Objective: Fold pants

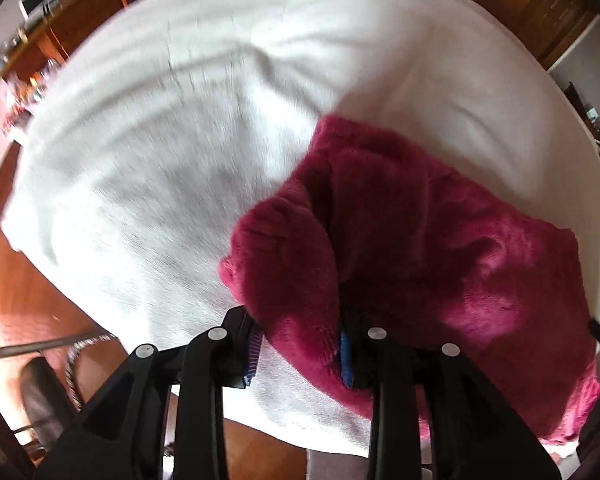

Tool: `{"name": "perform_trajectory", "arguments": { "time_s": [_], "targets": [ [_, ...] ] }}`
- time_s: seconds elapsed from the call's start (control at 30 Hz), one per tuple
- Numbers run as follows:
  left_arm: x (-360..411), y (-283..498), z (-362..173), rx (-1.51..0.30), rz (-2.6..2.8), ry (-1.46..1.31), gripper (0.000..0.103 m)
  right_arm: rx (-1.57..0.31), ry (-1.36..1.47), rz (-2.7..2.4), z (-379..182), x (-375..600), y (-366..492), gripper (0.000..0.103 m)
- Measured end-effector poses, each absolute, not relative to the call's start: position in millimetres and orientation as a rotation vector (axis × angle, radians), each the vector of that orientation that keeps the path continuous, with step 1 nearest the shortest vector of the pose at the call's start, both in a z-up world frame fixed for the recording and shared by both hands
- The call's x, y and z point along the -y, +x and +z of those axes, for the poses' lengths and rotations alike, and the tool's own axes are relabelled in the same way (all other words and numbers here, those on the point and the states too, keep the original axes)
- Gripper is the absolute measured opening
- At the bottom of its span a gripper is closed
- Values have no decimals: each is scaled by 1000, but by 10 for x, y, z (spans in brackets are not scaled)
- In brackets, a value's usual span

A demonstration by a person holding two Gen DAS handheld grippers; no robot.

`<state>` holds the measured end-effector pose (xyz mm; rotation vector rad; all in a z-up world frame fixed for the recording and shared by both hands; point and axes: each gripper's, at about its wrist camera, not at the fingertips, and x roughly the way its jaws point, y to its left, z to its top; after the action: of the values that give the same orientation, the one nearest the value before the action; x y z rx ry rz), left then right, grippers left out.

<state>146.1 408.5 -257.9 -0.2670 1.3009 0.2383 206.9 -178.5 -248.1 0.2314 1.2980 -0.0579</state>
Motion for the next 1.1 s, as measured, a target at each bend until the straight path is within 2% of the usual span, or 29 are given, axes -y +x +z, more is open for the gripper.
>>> {"name": "perform_trajectory", "arguments": {
  "time_s": [0.3, 0.57, 0.7, 0.83, 0.87, 0.97, 1.07, 1.1],
  "targets": [
    [-3417, 1478, -2150, -1218, 279, -159, 33, -1387, 222, -255, -2749, 2721, 943, 41],
    [-2956, 1341, -2053, -1199, 268, -137, 34, -1445, 261, -208, -2988, 2955, 118, 41],
    [-2591, 1171, -2052, -1191, 207, -133, 48, -1443, 296, -165, -2973, 3013, -109, 41],
    [-2012, 1059, -2135, -1202, 92, -88, 50, -1402, 352, -185, -2785, 3316, -359, 42],
    [-1830, 1038, -2152, -1209, 56, -76, 52, -1388, 370, -201, -2737, 3399, -413, 43],
    [-1423, 988, -2226, -1226, -26, -58, 55, -1314, 483, -294, -2544, 3821, -745, 60],
    [-1082, 937, -2271, -1239, -93, -38, 66, -1263, 560, -385, -2446, 4170, -1041, 63],
    [-973, 914, -2274, -1241, -113, -30, 66, -1245, 586, -416, -2417, 4300, -1156, 63]
  ]
}}
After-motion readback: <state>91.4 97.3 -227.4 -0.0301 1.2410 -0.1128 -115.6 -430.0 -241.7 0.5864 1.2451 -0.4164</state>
